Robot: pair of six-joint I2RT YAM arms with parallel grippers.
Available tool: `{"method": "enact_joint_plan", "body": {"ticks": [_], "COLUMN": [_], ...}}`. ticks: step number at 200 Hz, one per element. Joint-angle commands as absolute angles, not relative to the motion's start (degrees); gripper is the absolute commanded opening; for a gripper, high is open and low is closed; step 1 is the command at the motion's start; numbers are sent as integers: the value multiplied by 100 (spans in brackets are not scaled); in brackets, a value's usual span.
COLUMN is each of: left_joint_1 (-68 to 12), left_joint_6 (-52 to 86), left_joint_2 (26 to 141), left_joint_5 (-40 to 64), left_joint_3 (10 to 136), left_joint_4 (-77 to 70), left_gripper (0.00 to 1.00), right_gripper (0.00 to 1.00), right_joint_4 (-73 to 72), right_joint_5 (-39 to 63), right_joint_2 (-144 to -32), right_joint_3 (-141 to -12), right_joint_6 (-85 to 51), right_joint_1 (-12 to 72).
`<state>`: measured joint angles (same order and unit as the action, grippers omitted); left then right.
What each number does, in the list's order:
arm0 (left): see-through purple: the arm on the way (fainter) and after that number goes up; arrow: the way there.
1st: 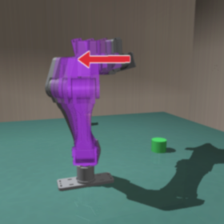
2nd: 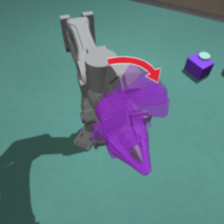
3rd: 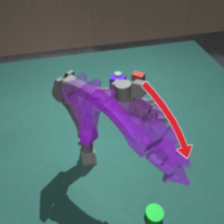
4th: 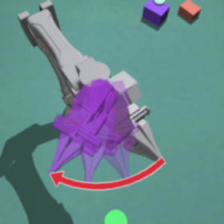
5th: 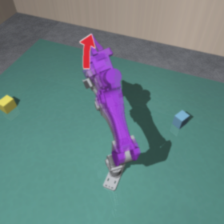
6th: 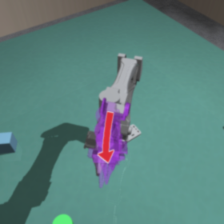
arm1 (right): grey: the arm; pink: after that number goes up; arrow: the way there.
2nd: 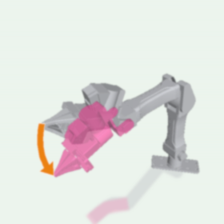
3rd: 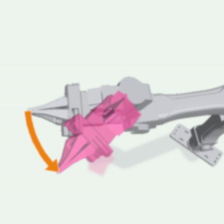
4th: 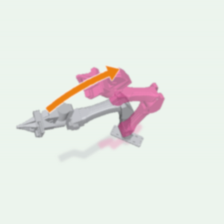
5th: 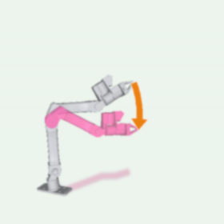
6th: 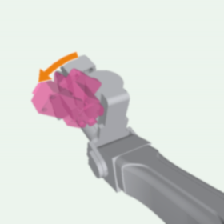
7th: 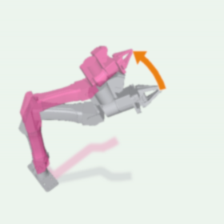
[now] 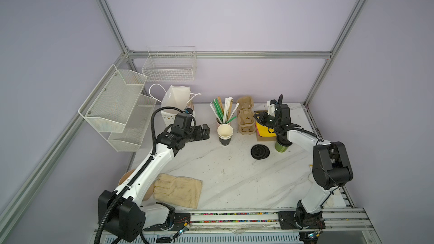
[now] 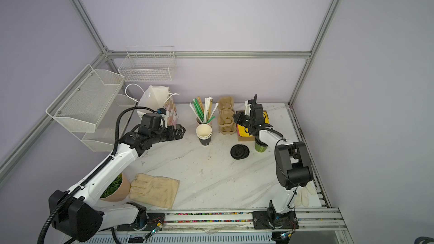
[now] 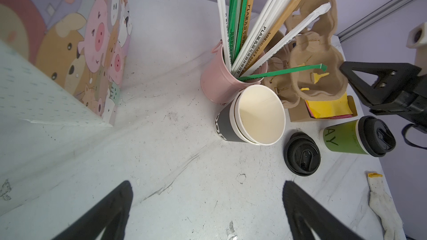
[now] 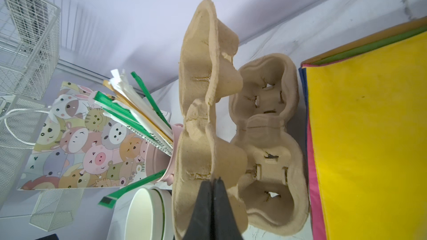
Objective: Pack a coffee takeout order
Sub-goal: Pick up the cup tray from the cup tray.
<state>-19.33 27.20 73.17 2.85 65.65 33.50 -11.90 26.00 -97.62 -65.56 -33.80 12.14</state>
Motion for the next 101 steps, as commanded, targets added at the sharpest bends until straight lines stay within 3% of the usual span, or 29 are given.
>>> {"method": "enact_joint_plan", "body": {"ticks": [1, 54, 101], "left_joint_1": [-1872, -1863, -1863], "left_joint_6": [2654, 2702, 2733], "left_joint_2": [7173, 7085, 7022], "left_joint_5": [389, 510, 562], "left_joint_3": [6368, 6361, 6346], "left_joint_4": [3155, 3121, 3094], "left_gripper": [100, 100, 100], "right_gripper": [0, 0, 0], "right_joint_4": [-921, 588, 1599], "right_joint_5": [2012, 1633, 2021], "right_joint_2": [-9091, -7343, -5719], "right_joint_3": [-6212, -5326, -4347], "right_joint_6": [-3561, -3327, -3837], "right_joint_1": [1178, 1167, 1186]}}
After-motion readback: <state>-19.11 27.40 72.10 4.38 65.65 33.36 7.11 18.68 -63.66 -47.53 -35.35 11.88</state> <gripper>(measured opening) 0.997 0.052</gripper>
